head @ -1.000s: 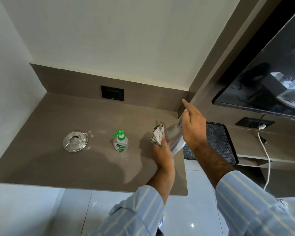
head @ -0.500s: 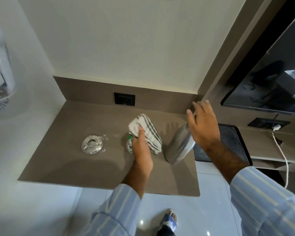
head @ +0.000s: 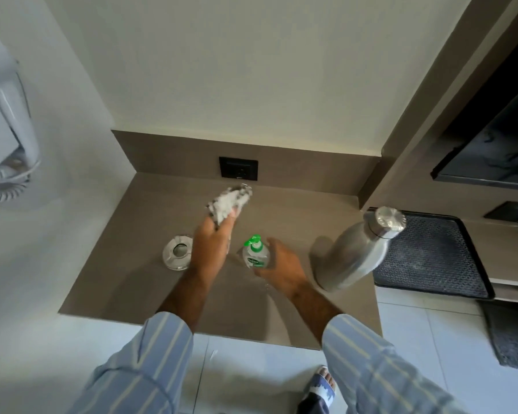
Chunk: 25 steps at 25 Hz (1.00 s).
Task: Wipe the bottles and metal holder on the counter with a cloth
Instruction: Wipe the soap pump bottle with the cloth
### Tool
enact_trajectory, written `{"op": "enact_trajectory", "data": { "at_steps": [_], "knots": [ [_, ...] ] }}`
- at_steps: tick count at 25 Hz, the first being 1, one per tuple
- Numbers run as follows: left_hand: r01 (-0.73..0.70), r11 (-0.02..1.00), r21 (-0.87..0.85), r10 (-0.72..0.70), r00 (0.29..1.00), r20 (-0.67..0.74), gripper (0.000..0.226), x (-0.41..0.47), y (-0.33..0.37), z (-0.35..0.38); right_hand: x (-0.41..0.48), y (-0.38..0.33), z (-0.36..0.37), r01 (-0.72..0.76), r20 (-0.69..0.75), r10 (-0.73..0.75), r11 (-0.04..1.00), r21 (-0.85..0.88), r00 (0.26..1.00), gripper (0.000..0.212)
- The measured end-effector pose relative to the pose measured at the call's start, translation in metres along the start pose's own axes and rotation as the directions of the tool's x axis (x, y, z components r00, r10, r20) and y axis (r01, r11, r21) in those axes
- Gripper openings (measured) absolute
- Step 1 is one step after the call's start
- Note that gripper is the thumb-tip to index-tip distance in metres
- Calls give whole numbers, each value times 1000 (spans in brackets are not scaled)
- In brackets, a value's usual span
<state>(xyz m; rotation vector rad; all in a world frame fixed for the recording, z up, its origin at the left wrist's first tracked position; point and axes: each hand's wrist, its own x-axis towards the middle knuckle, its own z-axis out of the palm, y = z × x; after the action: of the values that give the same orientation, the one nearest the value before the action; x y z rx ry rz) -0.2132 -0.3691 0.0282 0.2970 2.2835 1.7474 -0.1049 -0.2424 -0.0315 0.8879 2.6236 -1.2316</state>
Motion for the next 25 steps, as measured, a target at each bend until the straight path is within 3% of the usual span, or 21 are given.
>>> {"op": "enact_trajectory", "data": {
  "at_steps": [2, 4, 6, 8, 12, 18, 20, 22, 24, 25],
  "knots": [
    [-241, 924, 298, 194, 965, 178, 24, 0, -20, 1, 13, 2, 14, -25, -24, 27, 998, 56, 999, 66],
    [-460, 806, 372, 277, 849, 451, 36, -1, -35, 1, 19, 2, 19, -2, -56, 9, 992, 128, 998, 39],
    [-555, 738, 385, 286, 773, 567, 51, 2, -38, -5, 23, 0, 17, 43, -61, -33, 987, 156, 998, 19],
    [-609, 672, 422, 346, 762, 548, 62, 5, -32, -12, 20, -10, 7, 48, -27, -45, 988, 148, 999, 18],
    [-651, 602, 463, 478, 757, 445, 80, 9, 4, -27, 13, -36, -13, 126, -1, -126, 989, 79, 992, 40],
    [-686, 613, 392, 564, 728, 390, 68, -4, 38, -51, -4, -55, -52, 98, -47, -91, 976, 195, 995, 45],
    [-632, 630, 452, 520, 775, 359, 57, -6, 37, -58, -9, -53, -66, 70, -65, -55, 963, 261, 996, 44],
    [-415, 790, 451, 367, 910, 194, 42, 2, 33, -56, -13, -57, -77, 80, -49, -68, 946, 315, 997, 42],
    [-137, 976, 168, 130, 990, 53, 32, 2, 44, -47, -20, -66, -80, 108, 31, -128, 929, 353, 991, 40],
    [-27, 1000, -15, 28, 997, 76, 34, -1, 52, -39, -25, -71, -80, 124, 79, -164, 920, 371, 983, 38]
  ]
}}
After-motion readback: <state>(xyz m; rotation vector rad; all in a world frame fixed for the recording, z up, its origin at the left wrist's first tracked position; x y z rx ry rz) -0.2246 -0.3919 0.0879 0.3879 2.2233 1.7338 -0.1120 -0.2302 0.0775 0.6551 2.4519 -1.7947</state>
